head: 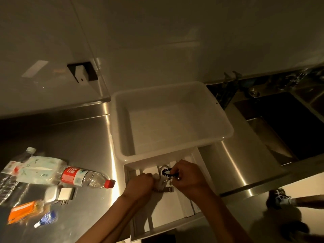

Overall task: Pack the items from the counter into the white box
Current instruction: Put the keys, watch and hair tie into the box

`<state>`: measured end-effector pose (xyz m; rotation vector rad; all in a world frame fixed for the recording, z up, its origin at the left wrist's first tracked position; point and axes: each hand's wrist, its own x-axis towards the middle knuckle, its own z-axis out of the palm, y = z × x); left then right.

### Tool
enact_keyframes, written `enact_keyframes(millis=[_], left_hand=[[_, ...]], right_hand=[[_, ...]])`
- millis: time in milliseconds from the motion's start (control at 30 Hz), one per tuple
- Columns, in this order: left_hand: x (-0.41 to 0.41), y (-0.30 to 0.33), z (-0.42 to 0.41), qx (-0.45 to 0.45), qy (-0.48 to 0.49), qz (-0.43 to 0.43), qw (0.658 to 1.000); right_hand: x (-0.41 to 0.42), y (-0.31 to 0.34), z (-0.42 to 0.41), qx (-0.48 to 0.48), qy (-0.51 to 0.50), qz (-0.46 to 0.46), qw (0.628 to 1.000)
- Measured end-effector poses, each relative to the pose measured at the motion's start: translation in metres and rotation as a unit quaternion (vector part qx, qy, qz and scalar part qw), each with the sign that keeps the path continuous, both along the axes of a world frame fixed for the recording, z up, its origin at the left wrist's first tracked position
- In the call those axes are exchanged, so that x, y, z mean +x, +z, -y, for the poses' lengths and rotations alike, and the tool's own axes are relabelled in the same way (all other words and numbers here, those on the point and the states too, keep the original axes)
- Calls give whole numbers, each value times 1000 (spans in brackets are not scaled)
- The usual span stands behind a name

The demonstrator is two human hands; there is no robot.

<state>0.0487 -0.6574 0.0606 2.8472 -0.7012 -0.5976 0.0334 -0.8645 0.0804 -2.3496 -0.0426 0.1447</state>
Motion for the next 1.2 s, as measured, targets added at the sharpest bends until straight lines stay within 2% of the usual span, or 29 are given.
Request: enact_keyframes(millis=[133, 333, 533, 667, 833, 933, 1000, 1100, 1200], left_hand=[[1, 23, -14, -36, 8, 30, 999], [-11, 29, -22, -60, 13, 60, 996], [-21, 24, -21, -80, 21, 60, 995], [-25, 17, -19, -60, 15, 28, 998], [-32, 6, -9, -65, 48, -54, 995], [-34, 2, -1, -74, 82, -120, 987], [-34, 1, 9, -59, 62, -151, 985], [-36, 3, 19, 19, 19, -179, 984], [-38, 3, 17, 35, -19, -165, 986]], right_hand=[[-8, 3, -14, 1, 57, -42, 997], [-26, -19, -46, -104, 110, -153, 977], [-28, -33, -54, -91, 87, -192, 973], [-22, -32, -38, -117, 86, -163, 976], [-18, -27, -21, -174, 116, -236, 949], [-23, -27, -20, -169, 121, -269, 941], [-27, -27, -20, -170, 127, -291, 933], [-30, -25, -25, -177, 159, -309, 921], [-30, -22, -29, -180, 169, -291, 924]])
